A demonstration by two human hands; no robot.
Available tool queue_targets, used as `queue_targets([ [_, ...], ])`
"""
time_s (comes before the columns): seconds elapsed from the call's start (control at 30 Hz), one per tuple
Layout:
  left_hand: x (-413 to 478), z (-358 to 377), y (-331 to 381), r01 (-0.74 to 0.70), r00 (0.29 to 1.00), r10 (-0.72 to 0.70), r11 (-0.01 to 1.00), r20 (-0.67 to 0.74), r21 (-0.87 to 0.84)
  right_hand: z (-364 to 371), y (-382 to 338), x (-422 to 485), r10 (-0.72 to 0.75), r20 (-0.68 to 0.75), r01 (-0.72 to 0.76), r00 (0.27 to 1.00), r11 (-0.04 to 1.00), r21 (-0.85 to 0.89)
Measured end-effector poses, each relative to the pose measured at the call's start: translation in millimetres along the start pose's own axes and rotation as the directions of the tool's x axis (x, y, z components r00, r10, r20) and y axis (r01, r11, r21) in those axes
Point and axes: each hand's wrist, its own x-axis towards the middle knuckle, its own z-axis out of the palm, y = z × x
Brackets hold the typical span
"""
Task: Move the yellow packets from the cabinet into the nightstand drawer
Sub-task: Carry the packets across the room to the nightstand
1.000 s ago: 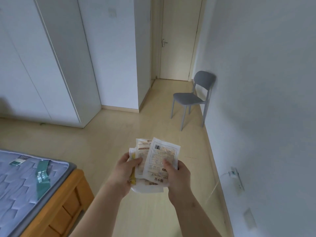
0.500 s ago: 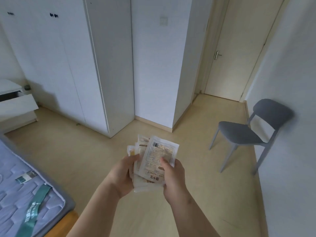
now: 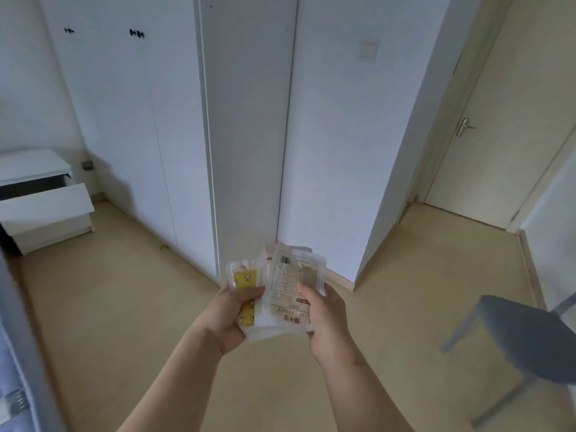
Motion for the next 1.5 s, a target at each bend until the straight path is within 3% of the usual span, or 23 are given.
queue_targets([
  [0.17,69.0,-10.5,50.4,0.107,0.989,-0.116,0.989,-0.089,-0.104,52.7,-4.1,85.2,0.051,0.058,-0.054,0.997,0.998,0.045],
  [0.47,205.2,-50.3,135.9,-0.065,0.943,-0.009,0.975,-0.333,-0.212,146.3,-16.5,262.8,0.112,0.207,-0.114,0.972,0.993,-0.001],
  [0.63,275.9,-80.7,187.9,-0.24,0.849,0.098,0.947,-0.52,-0.212,205.0,-30.6,352.7,0.175,0.353,-0.14,0.919,0.982,-0.125],
  [0.83,313.7,-138.4,234.5,-0.349,0.695,0.204,0.934,-0.69,-0.075,297.3,-8.6,398.8,0.321,0.548,-0.165,0.773,0.935,-0.315],
  [0.97,327.8,-188.7,272.0,-0.382,0.631,0.248,0.924,-0.735,-0.016,365.4,9.0,420.5,0.351,0.596,-0.12,0.722,0.912,-0.392],
  [1.07,338.4,-231.1,312.4,-0.381,0.626,0.267,0.925,-0.732,0.012,427.0,20.1,438.0,0.338,0.606,-0.081,0.72,0.908,-0.411],
  [1.27,351.8,-319.8,411.0,-0.36,0.598,0.324,0.926,-0.733,0.115,568.5,38.5,457.6,0.389,0.673,-0.138,0.629,0.908,-0.397],
  [1.5,376.7,-414.9,478.5,-0.305,0.554,0.164,0.952,-0.816,-0.015,682.9,78.1,489.1,0.428,0.65,-0.215,0.628,0.898,-0.384],
])
